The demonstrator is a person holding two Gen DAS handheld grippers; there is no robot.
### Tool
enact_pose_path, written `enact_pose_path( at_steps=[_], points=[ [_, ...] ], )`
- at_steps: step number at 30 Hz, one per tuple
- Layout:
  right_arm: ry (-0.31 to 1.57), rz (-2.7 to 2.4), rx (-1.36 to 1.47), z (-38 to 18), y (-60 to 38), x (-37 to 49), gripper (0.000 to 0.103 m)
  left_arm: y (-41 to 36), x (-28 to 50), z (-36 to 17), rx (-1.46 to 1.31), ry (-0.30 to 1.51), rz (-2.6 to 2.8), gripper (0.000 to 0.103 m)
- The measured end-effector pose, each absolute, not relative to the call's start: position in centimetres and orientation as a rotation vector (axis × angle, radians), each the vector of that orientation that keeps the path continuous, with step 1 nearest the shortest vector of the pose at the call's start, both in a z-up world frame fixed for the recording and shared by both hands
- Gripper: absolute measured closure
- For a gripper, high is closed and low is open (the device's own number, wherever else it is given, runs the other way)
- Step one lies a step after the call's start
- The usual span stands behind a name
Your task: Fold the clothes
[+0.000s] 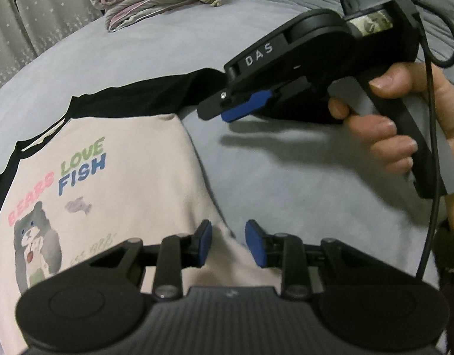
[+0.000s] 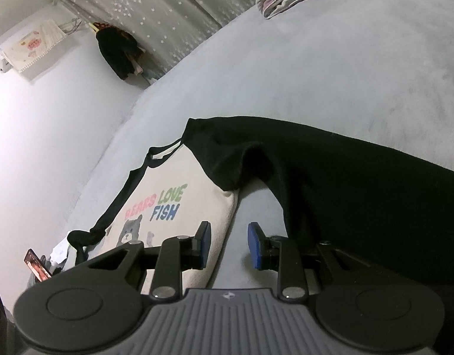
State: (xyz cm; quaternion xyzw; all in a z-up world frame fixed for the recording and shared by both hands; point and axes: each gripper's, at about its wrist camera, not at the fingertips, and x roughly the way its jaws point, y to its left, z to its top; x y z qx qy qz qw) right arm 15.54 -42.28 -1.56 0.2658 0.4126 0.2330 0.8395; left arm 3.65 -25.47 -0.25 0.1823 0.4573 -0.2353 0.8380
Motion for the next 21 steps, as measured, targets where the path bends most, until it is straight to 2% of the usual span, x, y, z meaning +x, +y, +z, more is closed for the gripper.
enact_pose_path(
  at_steps=[5,6,7,11,16,19,21],
  points=[
    [0.871,0.485,0.564,-1.6,-42.3,15.7,0.075,-25.9,3.9,-1.3,0.423,0.989,-0.481,0.075],
    [0.872,0.482,0.564,-1.7,-42.3,15.7,0.075,-25.9,4.0,-1.3,0.423,0.988,-0.475,0.078],
    [0.872,0.480,0.564,-1.7,-42.4,15.7,0.075,-25.9,4.0,-1.3,0.422,0.985,-0.466,0.088],
    [0.869,0.474,0.568,-1.7,-42.6,15.8,0.075,-24.5,4.7,-0.9,0.303,0.985,-0.496,0.098],
    [0.856,0.466,0.582,-1.5,-43.0,15.8,0.075,-20.3,6.2,0.2,-0.131,0.995,-0.701,0.098],
    [0.859,0.466,0.588,-1.6,-43.1,15.8,0.075,-18.9,7.0,-0.8,-0.215,1.057,-0.698,0.096],
    [0.868,0.468,0.582,-1.7,-42.9,15.9,0.075,-18.8,6.9,-1.2,-0.196,1.073,-0.677,0.089]
  ],
)
